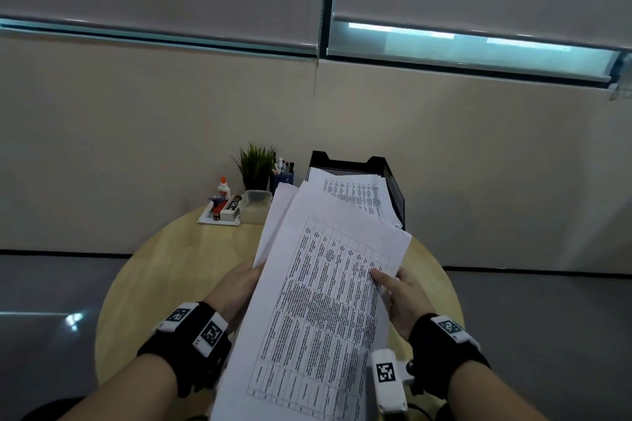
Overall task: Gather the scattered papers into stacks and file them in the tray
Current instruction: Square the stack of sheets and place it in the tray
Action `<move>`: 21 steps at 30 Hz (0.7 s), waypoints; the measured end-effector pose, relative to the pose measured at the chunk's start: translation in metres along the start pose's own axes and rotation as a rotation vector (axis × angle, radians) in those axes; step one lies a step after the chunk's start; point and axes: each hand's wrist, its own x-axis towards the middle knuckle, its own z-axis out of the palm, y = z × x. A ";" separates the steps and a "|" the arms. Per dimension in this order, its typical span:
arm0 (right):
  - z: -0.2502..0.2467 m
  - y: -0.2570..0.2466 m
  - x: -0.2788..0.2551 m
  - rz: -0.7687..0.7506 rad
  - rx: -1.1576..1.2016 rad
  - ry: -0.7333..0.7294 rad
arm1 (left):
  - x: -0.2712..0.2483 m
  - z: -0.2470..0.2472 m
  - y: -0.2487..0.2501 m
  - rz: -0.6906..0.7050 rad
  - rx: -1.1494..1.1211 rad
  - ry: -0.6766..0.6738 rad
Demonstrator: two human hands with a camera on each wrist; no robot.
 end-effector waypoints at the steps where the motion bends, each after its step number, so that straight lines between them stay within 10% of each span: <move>1: 0.000 0.001 0.000 0.001 0.017 -0.001 | 0.000 0.000 -0.002 -0.009 -0.022 -0.009; 13: -0.003 0.009 -0.006 -0.003 0.150 -0.025 | -0.005 -0.001 -0.005 -0.087 0.033 -0.022; 21: 0.013 -0.031 -0.015 -0.158 0.107 -0.225 | 0.010 -0.007 0.003 0.117 0.100 -0.087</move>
